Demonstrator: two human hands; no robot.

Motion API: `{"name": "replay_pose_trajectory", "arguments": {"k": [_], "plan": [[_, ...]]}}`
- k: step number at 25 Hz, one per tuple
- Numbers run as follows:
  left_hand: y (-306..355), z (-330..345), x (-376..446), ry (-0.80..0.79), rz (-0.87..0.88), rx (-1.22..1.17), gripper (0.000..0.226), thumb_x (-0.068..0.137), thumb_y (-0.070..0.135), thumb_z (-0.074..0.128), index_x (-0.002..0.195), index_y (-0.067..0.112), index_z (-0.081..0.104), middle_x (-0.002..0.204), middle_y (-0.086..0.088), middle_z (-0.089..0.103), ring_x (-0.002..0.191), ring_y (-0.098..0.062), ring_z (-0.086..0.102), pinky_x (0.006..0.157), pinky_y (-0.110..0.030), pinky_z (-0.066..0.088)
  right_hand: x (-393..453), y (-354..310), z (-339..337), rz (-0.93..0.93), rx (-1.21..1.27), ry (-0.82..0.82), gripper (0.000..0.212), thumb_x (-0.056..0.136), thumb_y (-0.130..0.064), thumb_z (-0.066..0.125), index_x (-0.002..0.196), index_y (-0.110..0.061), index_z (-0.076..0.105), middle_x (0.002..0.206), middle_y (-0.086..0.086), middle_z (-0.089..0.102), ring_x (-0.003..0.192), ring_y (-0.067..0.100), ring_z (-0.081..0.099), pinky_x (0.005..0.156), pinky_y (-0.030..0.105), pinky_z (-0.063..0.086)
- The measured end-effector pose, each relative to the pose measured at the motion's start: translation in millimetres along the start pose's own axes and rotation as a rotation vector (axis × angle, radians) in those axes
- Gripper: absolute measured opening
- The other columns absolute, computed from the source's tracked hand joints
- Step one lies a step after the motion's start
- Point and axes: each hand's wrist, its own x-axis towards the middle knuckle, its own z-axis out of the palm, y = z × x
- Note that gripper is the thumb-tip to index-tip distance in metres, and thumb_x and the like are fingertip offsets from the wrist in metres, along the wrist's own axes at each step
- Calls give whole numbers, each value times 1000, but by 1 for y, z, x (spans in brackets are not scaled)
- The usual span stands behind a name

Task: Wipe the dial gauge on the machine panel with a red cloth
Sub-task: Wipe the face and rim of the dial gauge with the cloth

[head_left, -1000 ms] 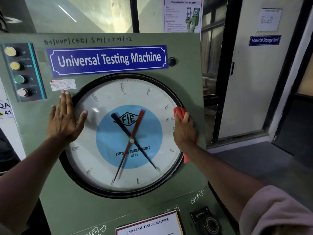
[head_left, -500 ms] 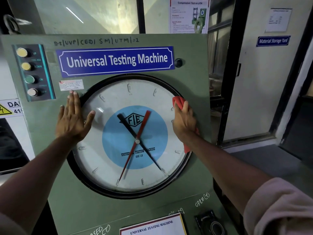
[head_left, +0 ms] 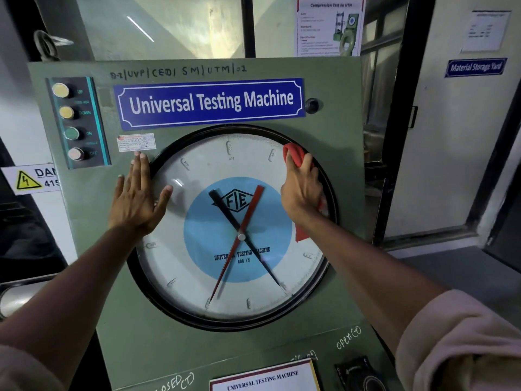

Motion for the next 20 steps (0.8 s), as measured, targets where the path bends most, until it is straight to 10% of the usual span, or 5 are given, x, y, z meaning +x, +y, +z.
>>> {"name": "replay_pose_trajectory", "arguments": {"k": [20], "plan": [[-8,-13,4,-84,44,43,86,100,71,11,165,21,-15,175,2,-7,162,-15,2,132,-41,4,-7,-119,-7,-419,-17,53,76,85,-12,73,152,-26,42,140,14,42,110,31,54,75,42,57]]}}
